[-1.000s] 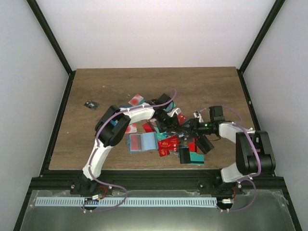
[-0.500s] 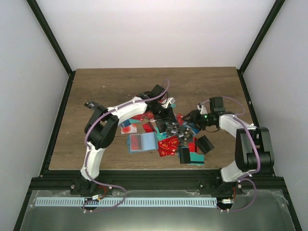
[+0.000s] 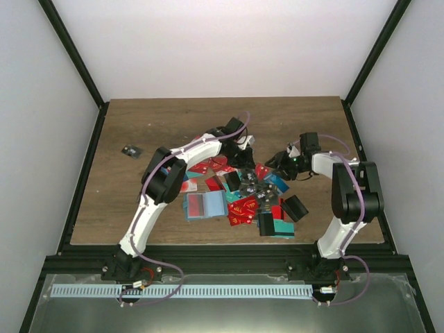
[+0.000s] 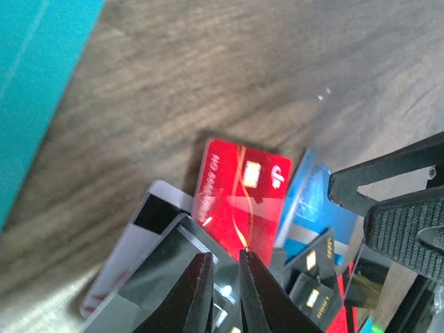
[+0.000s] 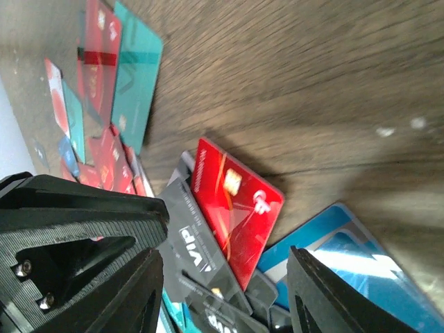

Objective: Put the credit cards into the card holder
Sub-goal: Pick up the credit card from the center of the board.

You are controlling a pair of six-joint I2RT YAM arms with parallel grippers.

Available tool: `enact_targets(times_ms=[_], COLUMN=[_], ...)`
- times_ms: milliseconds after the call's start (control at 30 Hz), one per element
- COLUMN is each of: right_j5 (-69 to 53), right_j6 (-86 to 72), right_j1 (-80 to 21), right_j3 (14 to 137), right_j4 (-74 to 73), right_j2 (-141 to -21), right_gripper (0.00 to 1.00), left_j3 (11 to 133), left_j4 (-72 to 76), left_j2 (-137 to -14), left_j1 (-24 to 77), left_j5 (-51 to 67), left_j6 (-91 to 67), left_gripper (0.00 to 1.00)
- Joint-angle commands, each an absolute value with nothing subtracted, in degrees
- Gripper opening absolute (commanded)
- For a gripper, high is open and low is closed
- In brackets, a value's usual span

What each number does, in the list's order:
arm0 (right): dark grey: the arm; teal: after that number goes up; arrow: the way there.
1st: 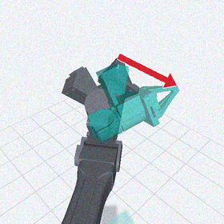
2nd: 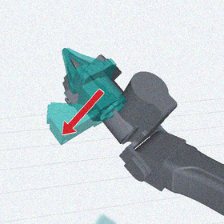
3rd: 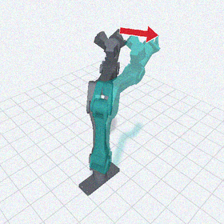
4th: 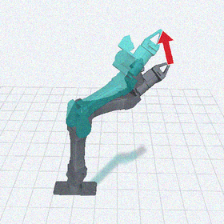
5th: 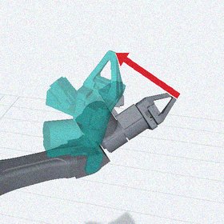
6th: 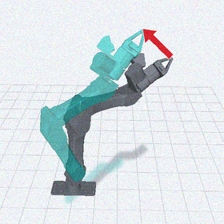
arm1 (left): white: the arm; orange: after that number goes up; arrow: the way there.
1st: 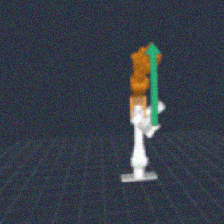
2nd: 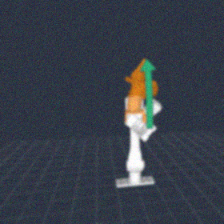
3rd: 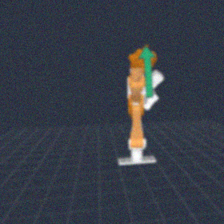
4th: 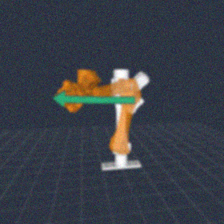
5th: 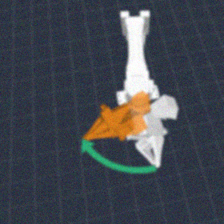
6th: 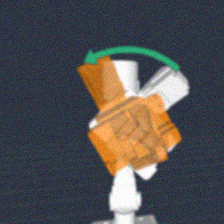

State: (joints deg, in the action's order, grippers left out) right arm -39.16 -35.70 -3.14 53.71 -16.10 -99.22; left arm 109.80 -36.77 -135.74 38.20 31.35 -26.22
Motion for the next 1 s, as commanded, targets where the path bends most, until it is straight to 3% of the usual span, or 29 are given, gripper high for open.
enact_targets(times_ms=[0, 967], right_j5=[-39.96, -53.76], right_j6=[-34.80, -31.79], right_j1=[-1.32, -0.94], right_j3=[57.15, 55.81], right_j4=[-15.15, -6.66], right_j2=[-102.40, -111.77], right_gripper=[0.52, 0.50], left_j3=[115.04, 96.13], left_j4=[-40.58, -36.09], left_j2=[-139.55, -131.57], left_j1=[37.26, 37.49], left_j5=[31.50, 30.55], left_j6=[-24.44, -23.90], left_gripper=[0.13, 0.08])
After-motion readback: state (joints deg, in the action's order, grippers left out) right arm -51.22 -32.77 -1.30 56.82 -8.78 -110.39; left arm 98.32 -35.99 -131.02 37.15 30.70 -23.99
